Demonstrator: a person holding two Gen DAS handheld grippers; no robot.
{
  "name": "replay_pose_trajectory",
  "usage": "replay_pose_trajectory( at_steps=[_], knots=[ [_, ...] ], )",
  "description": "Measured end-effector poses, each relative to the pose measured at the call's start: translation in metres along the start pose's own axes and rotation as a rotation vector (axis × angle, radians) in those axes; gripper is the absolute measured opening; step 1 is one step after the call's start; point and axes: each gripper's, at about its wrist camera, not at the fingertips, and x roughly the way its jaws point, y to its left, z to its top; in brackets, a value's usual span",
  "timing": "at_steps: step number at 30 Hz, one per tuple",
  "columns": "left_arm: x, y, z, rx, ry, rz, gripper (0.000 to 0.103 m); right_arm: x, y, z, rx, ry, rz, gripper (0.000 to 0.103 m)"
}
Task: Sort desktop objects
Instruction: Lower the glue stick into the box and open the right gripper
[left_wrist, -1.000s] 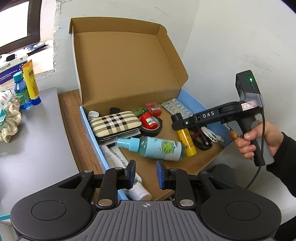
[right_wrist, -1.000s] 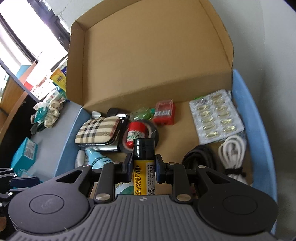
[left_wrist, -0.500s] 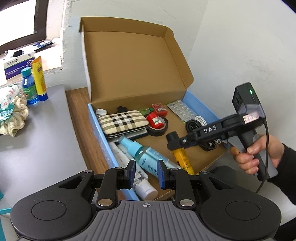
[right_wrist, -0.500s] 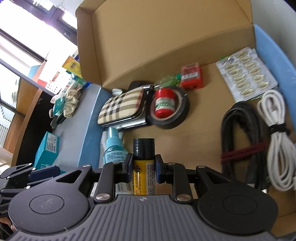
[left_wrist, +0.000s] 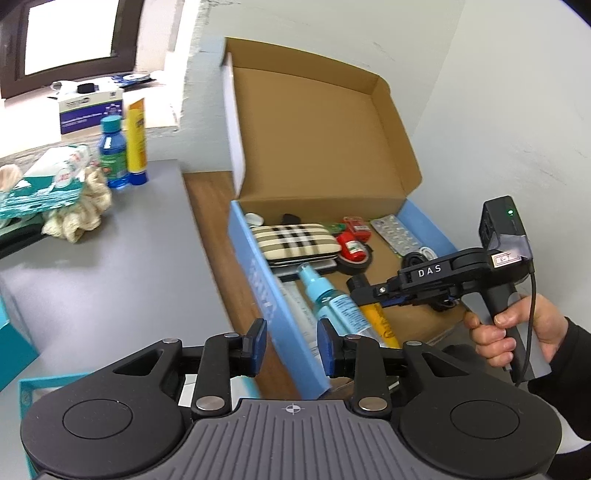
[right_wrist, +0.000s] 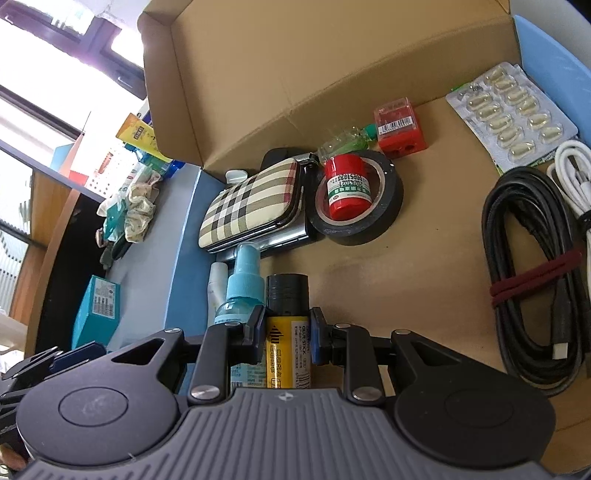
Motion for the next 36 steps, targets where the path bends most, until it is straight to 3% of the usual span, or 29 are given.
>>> replay_pose_trajectory(
  at_steps=[15, 29, 31, 36],
  knots=[
    [-0.025, 0.026, -0.017, -0.061, -0.053, 0.04, 0.048, -0.003, 0.023, -0.012, -0.095, -0.076, -0.117, 0.031],
    [-0.033, 0.033, -0.026, -0.081, -0.072, 0.05, 0.054, -0.036, 0.047, -0.022, -0.218, -0.169, -0.18, 0.034],
    [-0.033, 0.032, -0.026, -0.077, -0.076, 0.06, 0.062, -0.042, 0.048, -0.023, -0.231, -0.184, -0.186, 0.036],
    [-0.031, 0.027, -0.023, -0.064, -0.086, 0.069, 0.064, -0.056, 0.047, -0.023, -0.253, -0.217, -0.199, 0.039]
  ],
)
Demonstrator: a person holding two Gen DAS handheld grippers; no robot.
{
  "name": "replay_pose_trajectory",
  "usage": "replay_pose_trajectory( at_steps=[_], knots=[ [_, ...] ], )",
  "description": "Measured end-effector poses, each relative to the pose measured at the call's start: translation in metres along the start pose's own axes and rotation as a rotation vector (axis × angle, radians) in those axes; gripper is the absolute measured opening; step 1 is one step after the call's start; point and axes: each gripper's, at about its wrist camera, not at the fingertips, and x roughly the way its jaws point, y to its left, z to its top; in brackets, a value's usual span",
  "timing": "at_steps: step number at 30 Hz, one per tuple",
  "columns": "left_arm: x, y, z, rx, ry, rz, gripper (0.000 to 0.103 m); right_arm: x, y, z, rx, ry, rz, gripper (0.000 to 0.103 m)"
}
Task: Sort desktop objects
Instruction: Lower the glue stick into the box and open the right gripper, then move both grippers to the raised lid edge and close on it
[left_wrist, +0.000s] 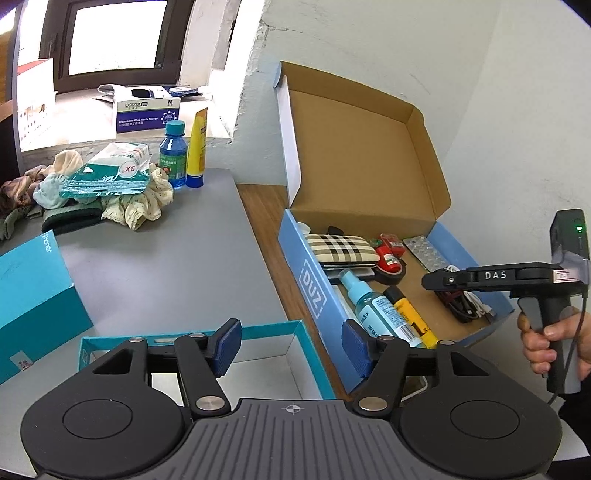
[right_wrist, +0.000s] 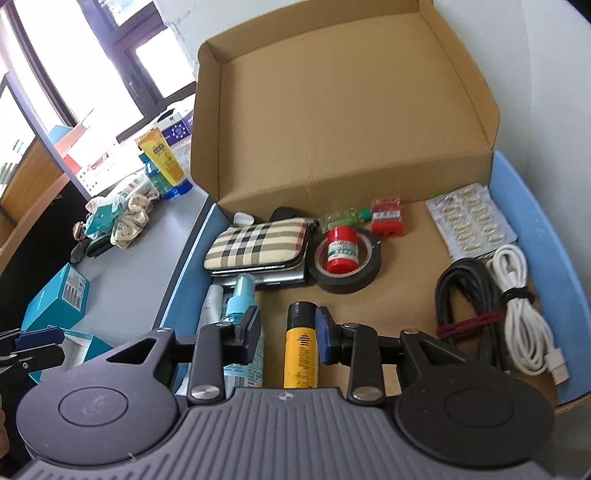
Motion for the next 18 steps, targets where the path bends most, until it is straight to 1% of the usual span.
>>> replay_pose_trajectory(
  at_steps=[2, 4, 5, 6, 8, 9, 13, 18],
  knots=[
    [0.002, -0.004, 0.001, 0.007, 0.0, 0.006, 0.066, -0.004, -0.002, 0.001, -0.013, -0.015, -0.012, 0.044],
    [0.004, -0.007, 0.002, 0.016, -0.003, 0.012, 0.074, -0.008, -0.005, 0.003, -0.026, -0.028, -0.023, 0.045],
    [0.005, -0.009, 0.002, 0.02, -0.005, 0.015, 0.076, -0.01, -0.006, 0.004, -0.031, -0.034, -0.027, 0.046],
    [0.007, -0.011, 0.003, 0.023, -0.006, 0.016, 0.076, -0.012, -0.008, 0.005, -0.034, -0.039, -0.03, 0.046],
    [0.009, -0.015, 0.005, 0.03, -0.008, 0.017, 0.077, -0.016, -0.013, 0.009, -0.041, -0.053, -0.039, 0.053],
    [0.011, -0.016, 0.006, 0.03, -0.008, 0.02, 0.078, -0.018, -0.016, 0.011, -0.048, -0.063, -0.046, 0.054],
    [0.017, -0.024, 0.011, 0.031, -0.007, 0.037, 0.079, -0.024, -0.028, 0.021, -0.073, -0.09, -0.076, 0.054],
    [0.027, -0.031, 0.018, 0.023, -0.016, 0.058, 0.079, -0.03, -0.048, 0.044, -0.091, -0.125, -0.111, 0.054]
  ],
)
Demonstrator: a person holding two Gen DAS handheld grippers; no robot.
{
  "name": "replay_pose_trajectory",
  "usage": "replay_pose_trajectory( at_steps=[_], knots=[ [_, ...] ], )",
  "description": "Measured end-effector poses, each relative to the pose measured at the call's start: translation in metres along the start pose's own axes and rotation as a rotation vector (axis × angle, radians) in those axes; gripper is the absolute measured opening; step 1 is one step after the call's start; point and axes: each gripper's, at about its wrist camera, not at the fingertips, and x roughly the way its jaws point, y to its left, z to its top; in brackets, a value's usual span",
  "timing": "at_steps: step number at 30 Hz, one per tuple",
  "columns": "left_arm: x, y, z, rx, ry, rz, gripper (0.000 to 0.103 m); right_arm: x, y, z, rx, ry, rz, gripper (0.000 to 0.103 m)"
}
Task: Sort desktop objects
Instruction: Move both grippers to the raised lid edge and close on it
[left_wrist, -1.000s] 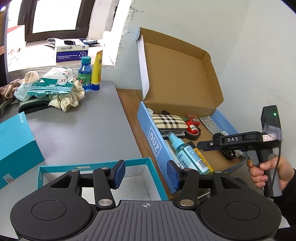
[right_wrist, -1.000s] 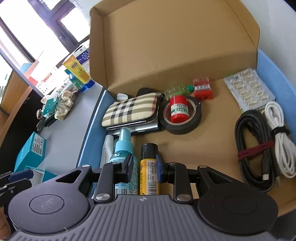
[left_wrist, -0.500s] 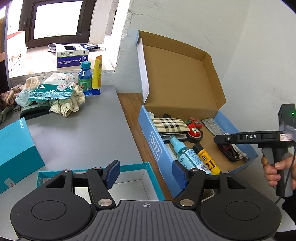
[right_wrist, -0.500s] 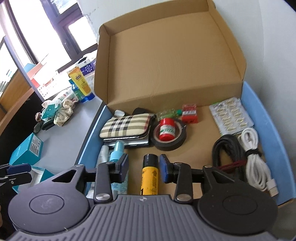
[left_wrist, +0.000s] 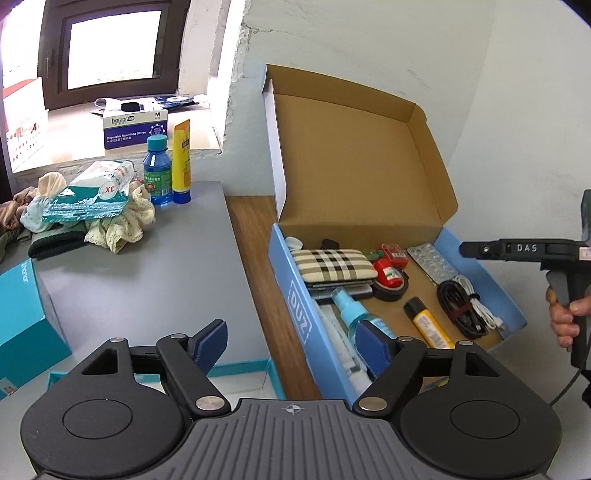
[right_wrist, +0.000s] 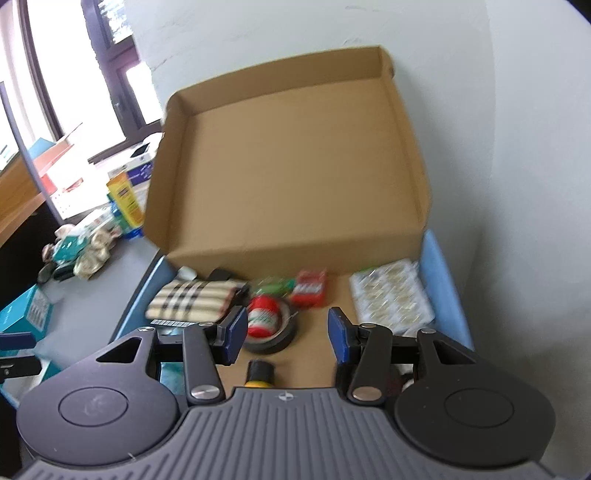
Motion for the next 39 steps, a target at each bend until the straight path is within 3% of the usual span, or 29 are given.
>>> replay_pose_trajectory(
  at_steps=[11, 24, 30, 33, 39],
  knots=[
    [0.019, -0.015, 0.019, 0.005, -0.016, 0.032, 0.079, 0.016, -0.043, 0.053, -0.053, -0.075, -0.078, 0.054],
    [0.06, -0.035, 0.075, -0.014, -0.097, 0.074, 0.079, 0.053, -0.081, 0.089, -0.08, -0.1, -0.089, 0.054],
    [0.084, -0.044, 0.096, -0.018, -0.148, 0.138, 0.077, 0.069, -0.096, 0.099, -0.081, -0.111, -0.084, 0.054],
    [0.096, -0.042, 0.102, -0.059, -0.174, 0.158, 0.072, 0.076, -0.101, 0.103, -0.079, -0.115, -0.078, 0.054],
    [0.126, -0.033, 0.107, -0.112, -0.147, 0.207, 0.042, 0.089, -0.111, 0.109, -0.071, -0.119, -0.073, 0.051]
  ],
)
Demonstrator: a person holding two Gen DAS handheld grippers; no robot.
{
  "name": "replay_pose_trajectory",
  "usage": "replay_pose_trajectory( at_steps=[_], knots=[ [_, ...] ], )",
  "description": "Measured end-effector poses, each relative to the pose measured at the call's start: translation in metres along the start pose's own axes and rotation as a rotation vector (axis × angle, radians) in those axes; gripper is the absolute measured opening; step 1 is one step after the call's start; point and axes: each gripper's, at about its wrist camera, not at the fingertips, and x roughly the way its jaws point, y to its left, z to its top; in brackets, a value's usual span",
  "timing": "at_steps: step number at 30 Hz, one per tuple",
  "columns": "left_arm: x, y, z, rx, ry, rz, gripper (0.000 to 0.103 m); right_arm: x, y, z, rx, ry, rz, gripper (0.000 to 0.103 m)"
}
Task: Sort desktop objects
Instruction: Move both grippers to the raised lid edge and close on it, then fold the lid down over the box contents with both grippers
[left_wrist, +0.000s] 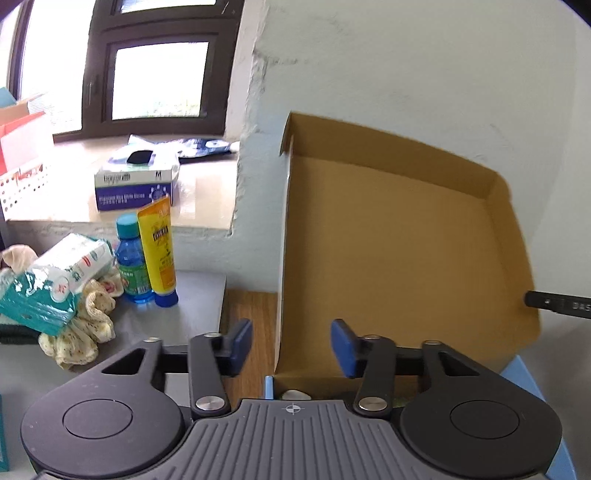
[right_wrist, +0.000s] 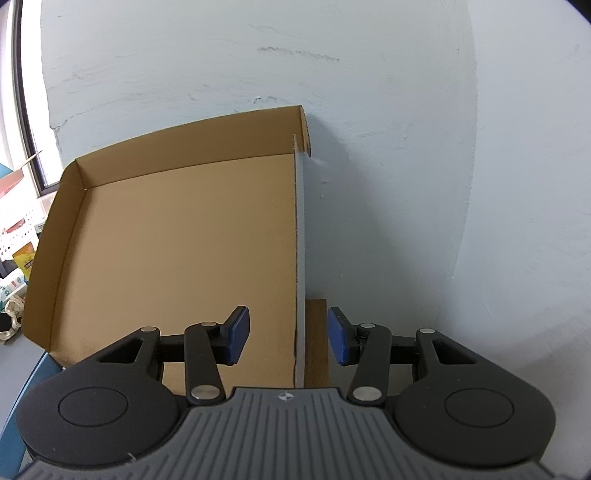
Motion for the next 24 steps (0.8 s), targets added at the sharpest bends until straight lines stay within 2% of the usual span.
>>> replay_pose_trajectory(
  at_steps=[2, 4, 5, 9, 11, 13, 24],
  knots=[
    [0.008, 0.001, 0.001, -0.005, 0.013, 0.004, 0.031, 0.004, -0.003, 0.0, 0.004, 0.003, 0.0, 0.045],
    [0.014, 0.002, 0.001, -0.007, 0.023, 0.008, 0.014, 0.008, -0.006, 0.0, 0.007, 0.012, 0.001, 0.039],
    [0.017, 0.002, 0.001, -0.011, 0.027, 0.009, 0.011, 0.01, -0.007, 0.0, 0.011, 0.017, 0.003, 0.037],
    [0.023, 0.005, 0.002, -0.031, 0.03, 0.023, 0.009, 0.018, -0.011, -0.001, 0.01, 0.035, 0.013, 0.025],
    [0.026, 0.005, 0.002, -0.032, 0.038, 0.023, 0.006, 0.021, -0.011, -0.002, 0.003, 0.043, 0.022, 0.012],
    [0.029, 0.005, 0.001, -0.036, 0.051, 0.021, 0.006, 0.022, -0.011, -0.002, -0.004, 0.044, 0.03, 0.006],
    [0.025, 0.007, 0.001, -0.057, 0.073, 0.03, 0.007, 0.003, -0.013, -0.014, -0.014, 0.009, 0.047, 0.003]
  ],
)
